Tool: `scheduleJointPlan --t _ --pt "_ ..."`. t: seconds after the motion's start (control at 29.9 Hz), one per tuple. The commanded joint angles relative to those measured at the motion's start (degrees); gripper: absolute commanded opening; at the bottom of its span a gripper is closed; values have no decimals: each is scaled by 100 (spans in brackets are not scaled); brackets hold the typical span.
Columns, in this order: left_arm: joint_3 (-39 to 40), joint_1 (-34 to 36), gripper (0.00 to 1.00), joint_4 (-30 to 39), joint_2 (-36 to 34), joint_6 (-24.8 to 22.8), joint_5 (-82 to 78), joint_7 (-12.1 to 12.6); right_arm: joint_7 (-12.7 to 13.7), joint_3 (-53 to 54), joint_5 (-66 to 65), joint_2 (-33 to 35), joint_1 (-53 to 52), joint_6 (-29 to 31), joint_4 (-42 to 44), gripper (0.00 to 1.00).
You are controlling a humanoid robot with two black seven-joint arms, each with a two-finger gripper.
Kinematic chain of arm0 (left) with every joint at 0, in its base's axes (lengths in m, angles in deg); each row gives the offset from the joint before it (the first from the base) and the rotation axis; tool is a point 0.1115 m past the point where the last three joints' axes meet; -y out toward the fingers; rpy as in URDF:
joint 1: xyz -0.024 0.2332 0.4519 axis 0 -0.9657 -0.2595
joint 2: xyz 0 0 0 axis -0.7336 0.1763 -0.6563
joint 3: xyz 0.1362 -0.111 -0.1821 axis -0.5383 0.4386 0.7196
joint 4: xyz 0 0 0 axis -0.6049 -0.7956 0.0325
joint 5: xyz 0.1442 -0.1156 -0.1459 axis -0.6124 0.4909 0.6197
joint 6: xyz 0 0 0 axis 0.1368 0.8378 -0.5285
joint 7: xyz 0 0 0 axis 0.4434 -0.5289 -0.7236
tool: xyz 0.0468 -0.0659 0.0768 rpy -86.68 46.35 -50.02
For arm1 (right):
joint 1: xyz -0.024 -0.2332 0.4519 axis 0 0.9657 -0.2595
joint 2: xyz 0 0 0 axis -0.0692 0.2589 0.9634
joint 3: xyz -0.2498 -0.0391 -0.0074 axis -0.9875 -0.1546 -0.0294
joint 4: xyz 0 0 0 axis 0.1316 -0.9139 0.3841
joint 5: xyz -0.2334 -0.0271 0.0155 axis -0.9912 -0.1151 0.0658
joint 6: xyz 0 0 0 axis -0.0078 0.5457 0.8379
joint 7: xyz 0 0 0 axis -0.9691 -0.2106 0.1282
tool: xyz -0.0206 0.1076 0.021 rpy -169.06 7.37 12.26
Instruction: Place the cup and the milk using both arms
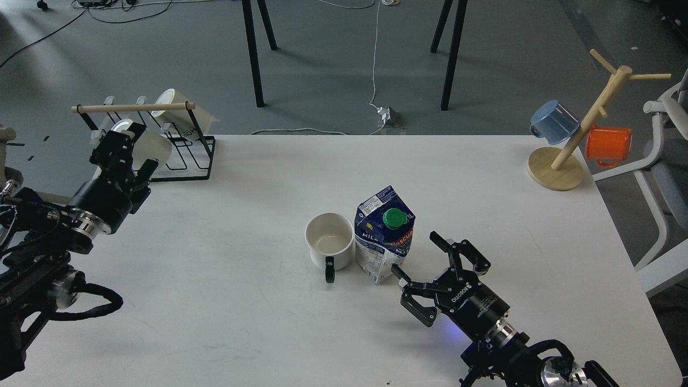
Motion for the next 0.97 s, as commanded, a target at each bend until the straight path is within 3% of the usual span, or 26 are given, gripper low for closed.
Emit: scheduleJointPlan --t 0.0,0.17,0.3,0.47,0.94 --pt "0 0 99 0 4 0 -1 0 -1 441 19 317 332 0 -161 98" --pt "26 -9 99 0 22 0 -1 0 -1 1925 36 520 289 0 -91 98" --pt "35 -35 99 0 74 114 8 0 -1 2885 36 817 -369 0 -12 98" --pt "87 -70 99 44 92 273 43 0 -1 2939 28 1363 -1046 0 260 98" --pt "606 -9 99 114 13 211 79 0 -1 2930 28 1399 -1530 0 762 98"
